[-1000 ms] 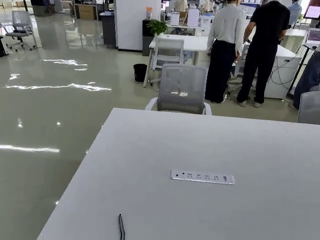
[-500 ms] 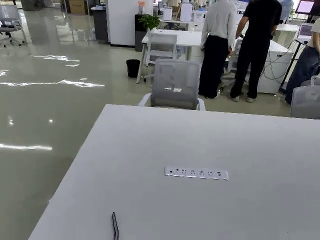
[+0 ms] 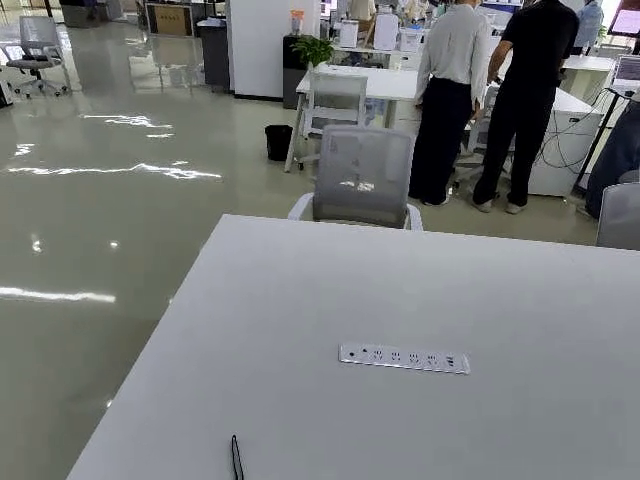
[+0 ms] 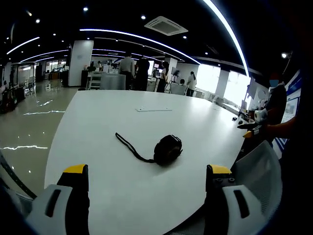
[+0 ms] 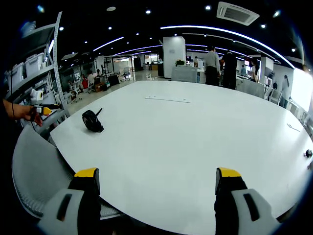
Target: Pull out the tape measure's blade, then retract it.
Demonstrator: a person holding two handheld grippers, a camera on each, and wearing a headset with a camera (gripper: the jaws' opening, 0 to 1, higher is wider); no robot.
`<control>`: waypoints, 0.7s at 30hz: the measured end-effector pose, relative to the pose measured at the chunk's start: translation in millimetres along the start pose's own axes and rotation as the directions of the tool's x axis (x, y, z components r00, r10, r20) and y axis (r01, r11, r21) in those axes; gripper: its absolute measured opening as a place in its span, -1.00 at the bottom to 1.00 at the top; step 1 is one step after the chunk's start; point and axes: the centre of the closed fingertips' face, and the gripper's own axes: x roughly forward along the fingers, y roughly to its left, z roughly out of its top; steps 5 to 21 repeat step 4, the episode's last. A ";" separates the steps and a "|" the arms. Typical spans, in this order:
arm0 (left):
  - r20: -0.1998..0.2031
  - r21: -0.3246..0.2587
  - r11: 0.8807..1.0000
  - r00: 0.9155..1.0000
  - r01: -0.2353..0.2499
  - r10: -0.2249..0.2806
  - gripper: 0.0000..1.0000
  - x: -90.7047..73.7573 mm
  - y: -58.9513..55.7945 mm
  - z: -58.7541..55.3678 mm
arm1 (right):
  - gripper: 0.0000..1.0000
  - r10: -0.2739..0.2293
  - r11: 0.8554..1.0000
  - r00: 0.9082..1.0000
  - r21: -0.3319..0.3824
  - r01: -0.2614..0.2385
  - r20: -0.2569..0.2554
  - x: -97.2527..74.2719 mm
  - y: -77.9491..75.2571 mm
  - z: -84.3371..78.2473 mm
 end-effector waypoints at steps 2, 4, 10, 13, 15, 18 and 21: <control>-0.005 -0.008 1.000 1.000 -0.001 0.001 0.99 1.9 7.1 -5.4 | 1.00 0.000 1.000 1.000 -0.001 0.000 0.000 1.1 -0.8 -0.1; 0.005 -0.003 1.000 1.000 -0.001 0.001 0.99 1.5 7.6 -4.8 | 1.00 0.001 1.000 1.000 -0.001 -0.001 -0.003 2.9 -1.3 -1.3; 0.005 -0.003 1.000 1.000 -0.001 0.001 0.99 1.5 7.6 -4.8 | 1.00 0.001 1.000 1.000 -0.001 -0.001 -0.003 2.9 -1.3 -1.3; 0.005 -0.003 1.000 1.000 -0.001 0.001 0.99 1.5 7.6 -4.8 | 1.00 0.001 1.000 1.000 -0.001 -0.001 -0.003 2.9 -1.3 -1.3; 0.005 -0.003 1.000 1.000 -0.001 0.001 0.99 1.5 7.6 -4.8 | 1.00 0.001 1.000 1.000 -0.001 -0.001 -0.003 2.9 -1.3 -1.3; 0.005 -0.003 1.000 1.000 -0.001 0.001 0.99 1.5 7.6 -4.8 | 1.00 0.001 1.000 1.000 -0.001 -0.001 -0.003 2.9 -1.3 -1.3; 0.005 -0.003 1.000 1.000 -0.001 0.001 0.99 1.5 7.6 -4.8 | 1.00 0.001 1.000 1.000 -0.001 -0.001 -0.003 2.9 -1.3 -1.3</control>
